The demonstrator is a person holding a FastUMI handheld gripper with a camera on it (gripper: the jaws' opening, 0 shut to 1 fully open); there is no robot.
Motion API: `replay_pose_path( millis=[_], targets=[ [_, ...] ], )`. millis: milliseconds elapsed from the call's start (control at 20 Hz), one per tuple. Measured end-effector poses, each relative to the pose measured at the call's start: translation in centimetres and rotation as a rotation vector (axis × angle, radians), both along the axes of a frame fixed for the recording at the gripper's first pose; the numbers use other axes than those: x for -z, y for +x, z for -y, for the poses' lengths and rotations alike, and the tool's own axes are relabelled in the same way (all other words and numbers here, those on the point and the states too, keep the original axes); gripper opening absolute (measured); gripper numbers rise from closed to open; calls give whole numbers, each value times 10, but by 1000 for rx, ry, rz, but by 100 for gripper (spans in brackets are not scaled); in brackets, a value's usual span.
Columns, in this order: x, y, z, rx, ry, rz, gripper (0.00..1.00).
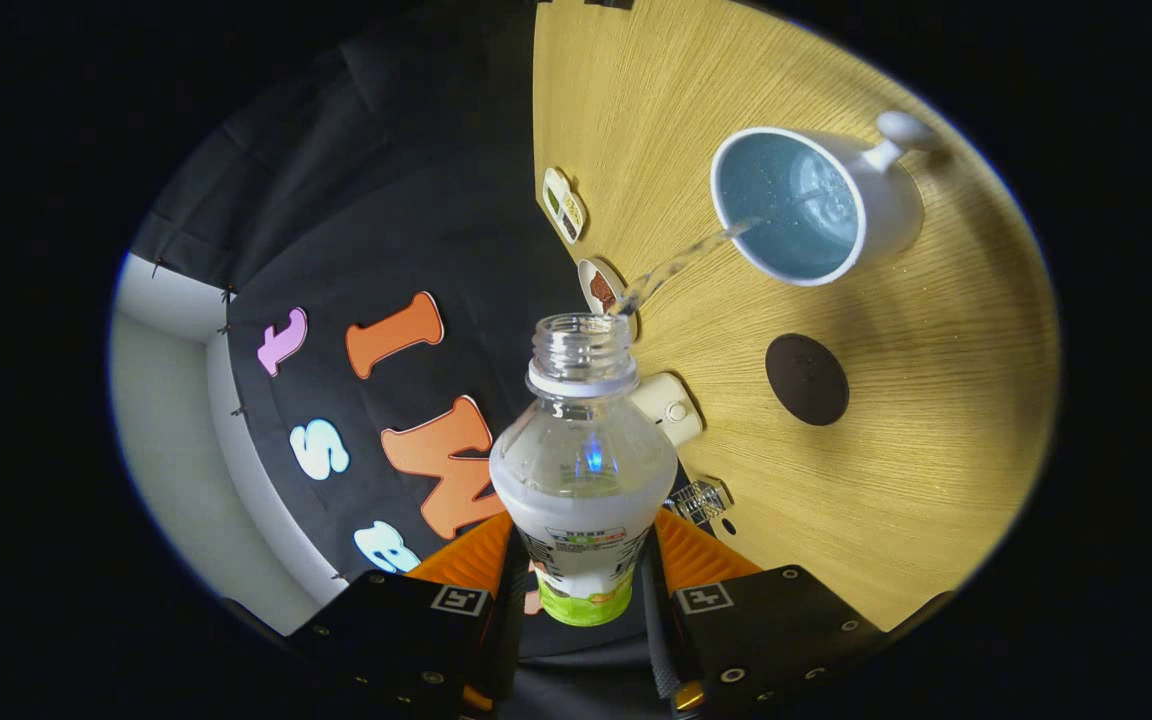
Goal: Take the bottle from table, then pour the juice into the cup, finally place the bottle on the coaster
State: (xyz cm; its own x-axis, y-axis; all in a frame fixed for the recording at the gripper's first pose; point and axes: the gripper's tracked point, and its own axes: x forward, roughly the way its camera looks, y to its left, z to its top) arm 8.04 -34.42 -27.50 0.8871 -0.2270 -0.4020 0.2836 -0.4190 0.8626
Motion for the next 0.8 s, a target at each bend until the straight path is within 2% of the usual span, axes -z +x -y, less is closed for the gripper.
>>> replay_pose_path(
  millis=[800],
  targets=[
    [-5, -6, 9, 48, 68, 25, 54]
  ],
)
